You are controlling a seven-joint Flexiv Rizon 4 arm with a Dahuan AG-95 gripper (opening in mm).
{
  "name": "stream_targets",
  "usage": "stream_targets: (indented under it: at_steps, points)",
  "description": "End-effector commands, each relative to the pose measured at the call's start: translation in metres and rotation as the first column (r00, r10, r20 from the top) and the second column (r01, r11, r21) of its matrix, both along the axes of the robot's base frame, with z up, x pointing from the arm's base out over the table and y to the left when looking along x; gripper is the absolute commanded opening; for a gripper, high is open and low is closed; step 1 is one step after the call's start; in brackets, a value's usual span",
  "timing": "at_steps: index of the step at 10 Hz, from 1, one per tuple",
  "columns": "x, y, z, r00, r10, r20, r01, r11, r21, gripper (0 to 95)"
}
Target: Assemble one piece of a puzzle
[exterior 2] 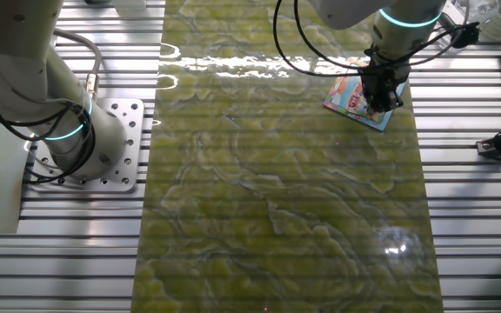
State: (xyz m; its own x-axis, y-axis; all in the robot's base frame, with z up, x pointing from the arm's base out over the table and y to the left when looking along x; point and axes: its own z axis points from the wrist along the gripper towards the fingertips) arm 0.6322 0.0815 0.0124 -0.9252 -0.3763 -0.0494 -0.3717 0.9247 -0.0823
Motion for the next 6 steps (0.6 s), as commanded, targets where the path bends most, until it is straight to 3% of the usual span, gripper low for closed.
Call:
stream_targets:
  at_steps: [1, 6]
  points:
    - [-0.0003, -0.0007, -0.0004, 1.000, -0.003, 0.000, 0.003, 1.000, 0.004, 0.0]
    - [-0.0005, -0.0002, 0.0010, 1.000, -0.005, -0.011, 0.005, 1.000, 0.001, 0.0]
